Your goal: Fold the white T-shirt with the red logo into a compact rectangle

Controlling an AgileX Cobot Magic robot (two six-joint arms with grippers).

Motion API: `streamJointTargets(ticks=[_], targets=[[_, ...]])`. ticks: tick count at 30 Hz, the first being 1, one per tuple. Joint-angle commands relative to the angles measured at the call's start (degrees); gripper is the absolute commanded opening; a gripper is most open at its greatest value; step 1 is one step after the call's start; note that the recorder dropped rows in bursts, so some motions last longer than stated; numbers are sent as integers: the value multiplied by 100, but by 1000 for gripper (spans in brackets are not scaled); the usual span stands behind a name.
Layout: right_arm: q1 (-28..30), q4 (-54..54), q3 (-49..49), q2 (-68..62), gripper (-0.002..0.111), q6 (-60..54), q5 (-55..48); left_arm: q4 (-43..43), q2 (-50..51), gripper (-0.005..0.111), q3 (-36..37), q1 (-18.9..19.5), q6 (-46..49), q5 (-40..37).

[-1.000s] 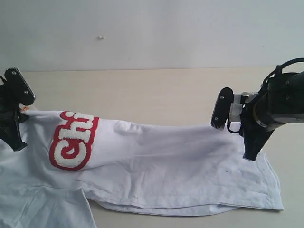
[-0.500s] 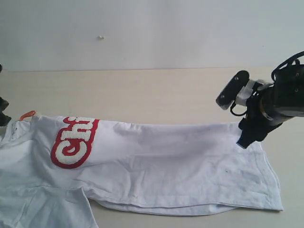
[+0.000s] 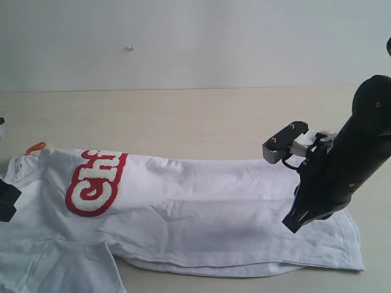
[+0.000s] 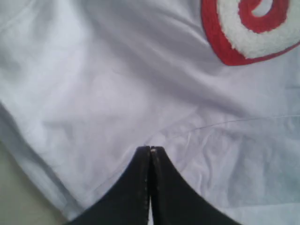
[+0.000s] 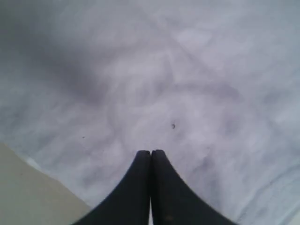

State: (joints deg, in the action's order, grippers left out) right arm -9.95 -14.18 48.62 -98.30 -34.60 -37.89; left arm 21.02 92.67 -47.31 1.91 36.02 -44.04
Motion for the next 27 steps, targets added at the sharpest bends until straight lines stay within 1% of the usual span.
streamJointTargets(ticks=[1, 2, 7, 9, 17, 21, 24, 27], targets=[[-6, -124, -14, -346, 0, -115, 26, 174, 307, 3, 17, -89, 146, 223], [-6, -124, -14, -438, 0, -103, 96, 174, 366, 5, 17, -89, 146, 296], [-6, -124, -14, -797, 0, 83, 696, 197, 761, 27, 17, -89, 146, 714], [-6, -111, -14, -915, 0, 148, 973, 197, 921, 31, 17, -89, 146, 862], [-6, -99, -14, -1256, 0, 252, 1886, 365, 1483, 33, 17, -89, 110, 1697], [-6, -59, -14, -1216, 0, 295, 1960, 365, 1452, 33, -9, -71, 88, 2125], [-6, -6, -14, -1120, 0, 285, 1960, 365, 1267, 33, -95, -49, 88, 2124], [-6, -16, -14, -968, 0, 285, 1960, 420, 980, 39, -127, -49, 88, 1957]])
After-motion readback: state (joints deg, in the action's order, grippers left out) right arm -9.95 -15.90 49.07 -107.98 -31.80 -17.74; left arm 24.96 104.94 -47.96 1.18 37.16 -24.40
